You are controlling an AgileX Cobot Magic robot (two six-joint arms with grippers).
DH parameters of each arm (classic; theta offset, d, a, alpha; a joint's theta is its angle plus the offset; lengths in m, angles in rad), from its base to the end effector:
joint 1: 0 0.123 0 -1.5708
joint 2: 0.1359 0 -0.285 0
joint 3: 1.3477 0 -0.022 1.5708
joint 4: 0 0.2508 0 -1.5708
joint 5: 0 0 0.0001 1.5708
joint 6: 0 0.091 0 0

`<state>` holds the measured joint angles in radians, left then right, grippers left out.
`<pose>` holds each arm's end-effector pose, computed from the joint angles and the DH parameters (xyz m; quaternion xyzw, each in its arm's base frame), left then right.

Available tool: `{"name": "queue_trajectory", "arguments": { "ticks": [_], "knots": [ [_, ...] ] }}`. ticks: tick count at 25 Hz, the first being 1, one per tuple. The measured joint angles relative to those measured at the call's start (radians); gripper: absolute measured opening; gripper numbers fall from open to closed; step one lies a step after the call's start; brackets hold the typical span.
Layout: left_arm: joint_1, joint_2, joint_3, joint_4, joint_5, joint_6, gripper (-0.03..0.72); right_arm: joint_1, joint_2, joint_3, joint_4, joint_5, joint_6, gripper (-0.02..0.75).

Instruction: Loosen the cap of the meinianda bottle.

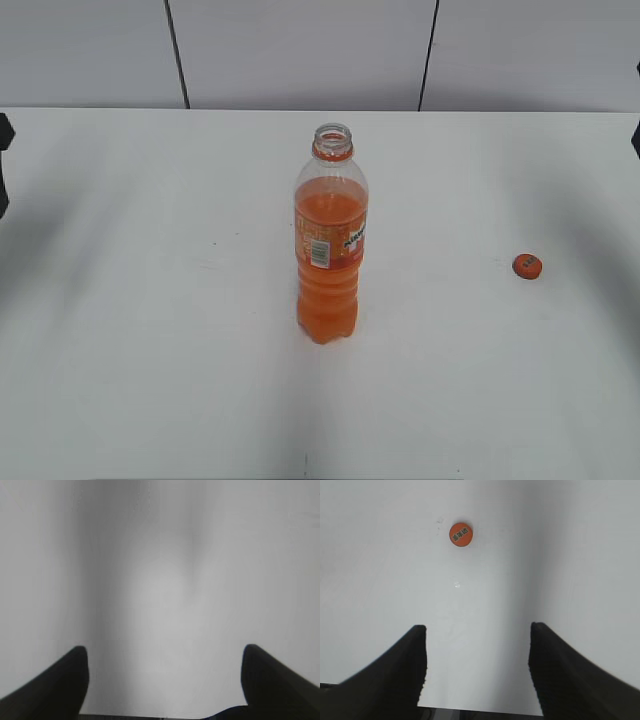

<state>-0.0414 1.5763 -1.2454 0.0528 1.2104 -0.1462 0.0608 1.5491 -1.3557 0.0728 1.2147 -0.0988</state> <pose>0.2993 -0.0079 0.2757 -0.0444 0.9970 0.0196 0.0604 0.3057 0.0248 0.3135 -0.0707 0.9891 0.0330 0.1252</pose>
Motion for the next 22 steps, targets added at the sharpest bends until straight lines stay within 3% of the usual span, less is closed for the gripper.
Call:
{"name": "queue_trajectory", "arguments": {
  "ticks": [4,9,17,22],
  "knots": [
    [0.005,-0.008,0.0,0.012,0.006,0.024,0.562,0.0,-0.02,0.021,0.003,0.0,0.024,0.48],
    [0.005,-0.144,0.068,-0.016,0.002,0.025,0.562,0.0,-0.166,0.17,0.005,0.0,0.036,0.48],
    [0.005,-0.613,0.381,0.05,0.012,0.028,0.552,0.0,-0.486,0.344,-0.001,0.002,0.037,0.48],
    [0.005,-0.959,0.49,0.055,0.016,0.029,0.536,0.0,-0.691,0.418,0.0,0.002,0.037,0.48]
  ]
}}
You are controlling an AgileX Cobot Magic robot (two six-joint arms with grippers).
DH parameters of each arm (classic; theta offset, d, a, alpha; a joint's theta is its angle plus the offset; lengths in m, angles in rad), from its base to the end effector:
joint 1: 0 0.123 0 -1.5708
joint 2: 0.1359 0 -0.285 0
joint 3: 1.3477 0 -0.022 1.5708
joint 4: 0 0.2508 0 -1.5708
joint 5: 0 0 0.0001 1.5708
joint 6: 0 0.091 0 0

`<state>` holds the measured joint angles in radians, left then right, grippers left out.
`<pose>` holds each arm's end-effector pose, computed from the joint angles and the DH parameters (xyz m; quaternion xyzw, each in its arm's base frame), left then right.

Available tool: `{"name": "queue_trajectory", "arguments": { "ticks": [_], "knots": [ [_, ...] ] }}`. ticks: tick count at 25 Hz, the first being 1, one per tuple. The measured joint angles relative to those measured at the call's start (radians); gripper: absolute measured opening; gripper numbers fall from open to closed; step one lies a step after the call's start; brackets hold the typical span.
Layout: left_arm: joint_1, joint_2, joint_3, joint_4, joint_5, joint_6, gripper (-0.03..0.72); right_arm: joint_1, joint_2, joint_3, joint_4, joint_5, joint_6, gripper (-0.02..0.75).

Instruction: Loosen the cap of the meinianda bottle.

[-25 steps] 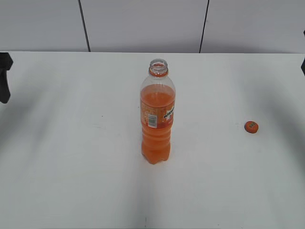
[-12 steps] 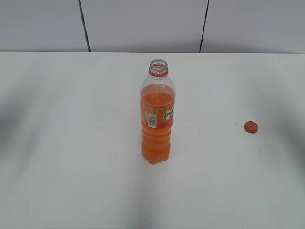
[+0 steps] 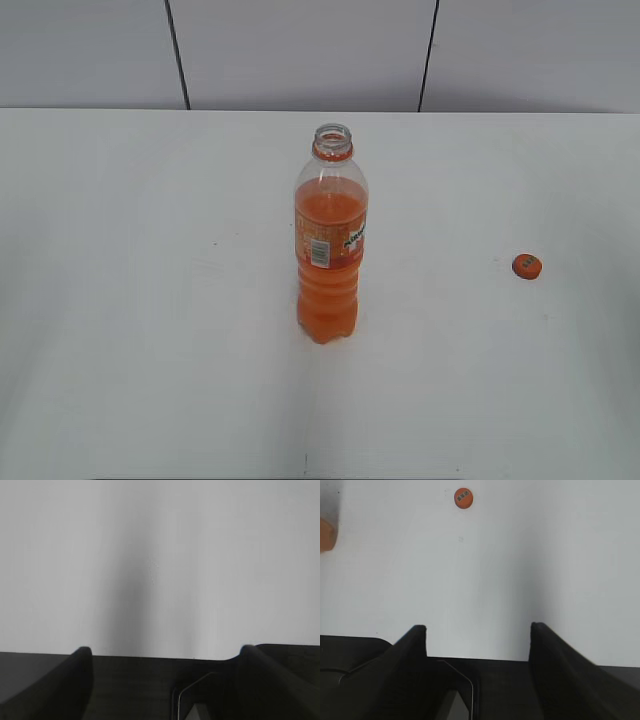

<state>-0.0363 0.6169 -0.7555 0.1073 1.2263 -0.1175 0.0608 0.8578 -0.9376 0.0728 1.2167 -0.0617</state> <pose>0.0807 0.0063 0.3193 -0.0357 0.9576 0.0318 0.2842 0.1327 0.0143 0.3465 -0.0557 0.9640 0.0361 0.2575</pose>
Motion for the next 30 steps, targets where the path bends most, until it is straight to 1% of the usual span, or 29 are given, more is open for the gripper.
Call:
{"name": "queue_trajectory", "arguments": {
  "ticks": [4,6,10,14,17,20,24,27,30],
  "knots": [
    [0.0,-0.195,0.041,-0.034,0.001,0.001,0.531,0.0,-0.196,0.083,0.002,-0.001,0.0,0.48],
    [0.0,-0.271,0.053,-0.069,0.002,0.012,0.531,0.0,-0.278,0.142,0.002,0.0,-0.001,0.48],
    [0.0,-0.386,0.083,-0.107,0.002,0.037,0.531,0.0,-0.45,0.25,0.001,0.001,-0.039,0.48],
    [0.0,-0.473,0.115,-0.1,0.002,0.044,0.525,0.0,-0.612,0.343,-0.002,0.0,-0.066,0.48],
    [0.0,-0.539,0.138,-0.114,0.0,0.044,0.523,0.0,-0.729,0.386,-0.002,-0.002,-0.07,0.48],
    [0.0,-0.611,0.158,-0.124,-0.007,0.044,0.52,0.0,-0.836,0.392,-0.004,-0.011,-0.072,0.48],
    [0.0,-0.623,0.18,-0.134,-0.024,0.048,0.52,0.0,-0.863,0.394,-0.009,-0.015,-0.073,0.48],
    [0.0,-0.624,0.187,-0.134,-0.069,0.082,0.52,0.0,-0.863,0.396,-0.01,-0.025,-0.073,0.48],
    [0.0,-0.624,0.215,-0.14,-0.136,0.101,0.52,0.0,-0.863,0.42,-0.014,-0.093,-0.073,0.48]
  ]
}}
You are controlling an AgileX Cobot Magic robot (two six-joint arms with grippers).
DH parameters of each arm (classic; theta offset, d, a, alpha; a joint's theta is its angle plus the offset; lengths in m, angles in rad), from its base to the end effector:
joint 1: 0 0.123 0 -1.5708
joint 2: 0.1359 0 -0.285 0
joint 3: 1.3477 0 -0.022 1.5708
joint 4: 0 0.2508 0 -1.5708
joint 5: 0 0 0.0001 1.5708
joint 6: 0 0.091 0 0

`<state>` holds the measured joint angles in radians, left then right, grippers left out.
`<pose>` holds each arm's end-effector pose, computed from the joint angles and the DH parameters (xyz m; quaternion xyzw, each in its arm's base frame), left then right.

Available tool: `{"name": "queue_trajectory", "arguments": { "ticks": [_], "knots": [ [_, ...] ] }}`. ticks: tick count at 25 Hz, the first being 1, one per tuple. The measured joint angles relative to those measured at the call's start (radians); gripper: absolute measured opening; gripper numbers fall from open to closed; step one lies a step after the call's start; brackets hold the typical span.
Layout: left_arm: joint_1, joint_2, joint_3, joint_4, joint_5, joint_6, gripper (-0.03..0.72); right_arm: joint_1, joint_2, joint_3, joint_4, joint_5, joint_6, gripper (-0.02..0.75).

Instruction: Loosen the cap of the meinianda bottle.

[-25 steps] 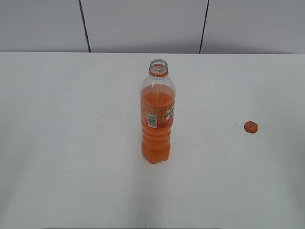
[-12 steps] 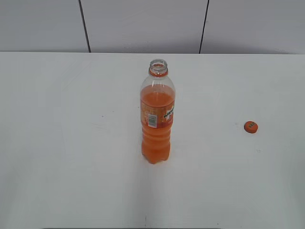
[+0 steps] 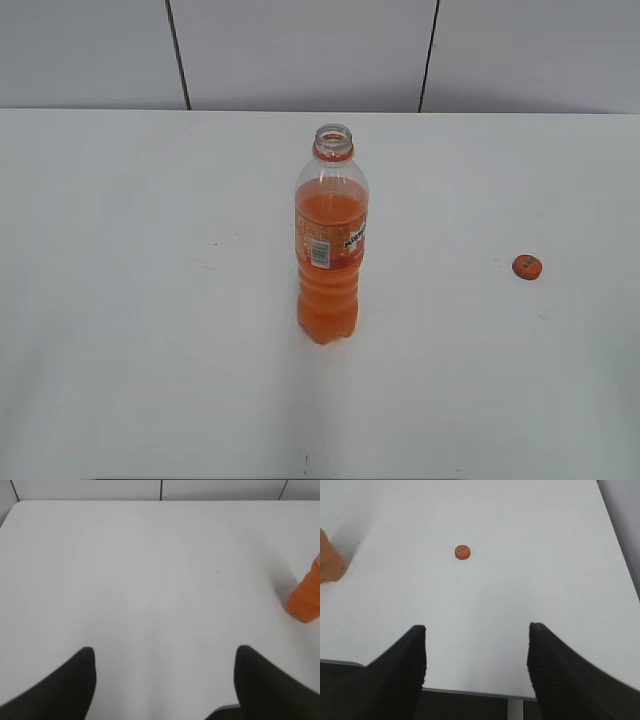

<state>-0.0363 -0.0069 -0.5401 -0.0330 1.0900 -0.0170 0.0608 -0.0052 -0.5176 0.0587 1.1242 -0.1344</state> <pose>-0.0121 -0.0022 0.2859 0.0095 0.8484 -0.0305 0.5284 -0.0108 0.0042 0.2771 -0.0865 0.8590 0.0107 0.5046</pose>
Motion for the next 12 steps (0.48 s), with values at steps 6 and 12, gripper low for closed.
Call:
{"name": "queue_trajectory", "arguments": {
  "ticks": [6,12],
  "knots": [
    [0.0,0.0,0.006,-0.02,-0.014,0.006,0.516,0.0,0.0,0.009,-0.014,-0.018,0.001,0.48],
    [0.0,0.0,0.006,-0.039,-0.015,0.006,0.509,0.0,0.0,0.009,-0.015,-0.019,0.001,0.48]
  ]
}}
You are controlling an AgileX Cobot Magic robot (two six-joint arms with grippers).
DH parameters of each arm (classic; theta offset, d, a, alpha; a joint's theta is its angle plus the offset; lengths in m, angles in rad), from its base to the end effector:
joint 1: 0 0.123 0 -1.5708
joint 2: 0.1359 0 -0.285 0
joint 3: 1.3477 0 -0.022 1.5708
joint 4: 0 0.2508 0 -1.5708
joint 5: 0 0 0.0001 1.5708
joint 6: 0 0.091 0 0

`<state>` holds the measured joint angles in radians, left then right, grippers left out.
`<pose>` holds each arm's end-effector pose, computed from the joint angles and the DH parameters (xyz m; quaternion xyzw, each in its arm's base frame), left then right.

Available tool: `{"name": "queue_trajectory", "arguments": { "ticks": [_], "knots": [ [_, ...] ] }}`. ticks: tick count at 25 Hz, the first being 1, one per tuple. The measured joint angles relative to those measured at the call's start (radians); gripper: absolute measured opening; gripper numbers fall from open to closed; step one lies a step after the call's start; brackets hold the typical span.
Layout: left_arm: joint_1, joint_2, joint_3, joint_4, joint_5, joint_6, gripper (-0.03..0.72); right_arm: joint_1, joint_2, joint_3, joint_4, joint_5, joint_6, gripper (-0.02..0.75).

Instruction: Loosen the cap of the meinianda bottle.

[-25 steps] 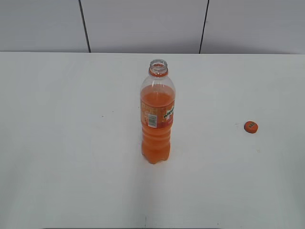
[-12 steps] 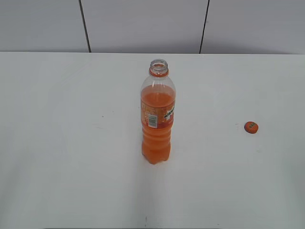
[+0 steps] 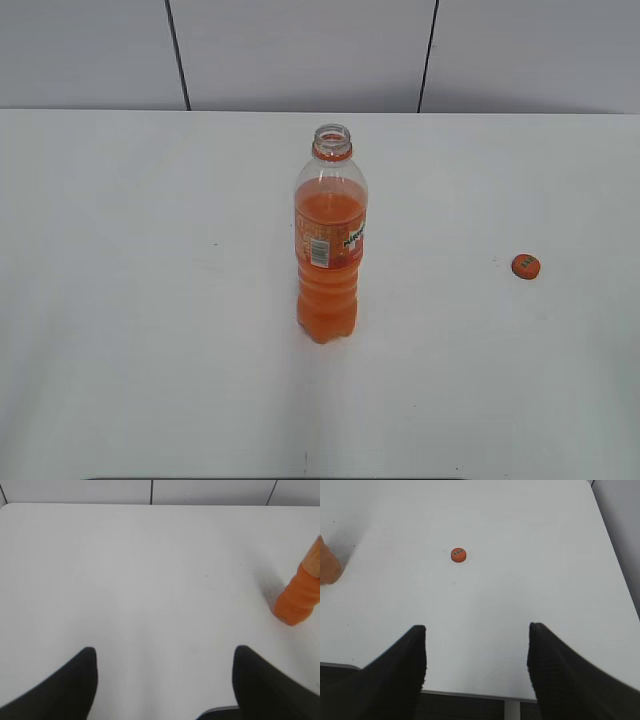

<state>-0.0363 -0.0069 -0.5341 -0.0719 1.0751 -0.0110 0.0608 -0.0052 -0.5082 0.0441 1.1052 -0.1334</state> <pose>-0.0109 -0.0054 0.2856 0.0131 0.8456 -0.0484 0.5315 -0.0087 0.0031 0.2760 -0.0850 0.8568 0.0035 0.5085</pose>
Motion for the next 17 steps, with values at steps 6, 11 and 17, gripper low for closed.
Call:
{"name": "queue_trajectory", "arguments": {
  "ticks": [6,11,17],
  "knots": [
    [0.0,0.0,0.0,-0.007,-0.001,0.0,0.499,0.0,0.0,0.0,0.0,-0.001,0.0,0.48],
    [0.0,0.0,0.0,-0.007,-0.002,0.0,0.499,0.0,0.0,0.0,0.0,-0.001,0.0,0.48],
    [0.0,0.0,0.0,-0.006,-0.002,0.0,0.499,0.0,0.0,0.0,0.0,-0.001,0.0,0.48]
  ]
}}
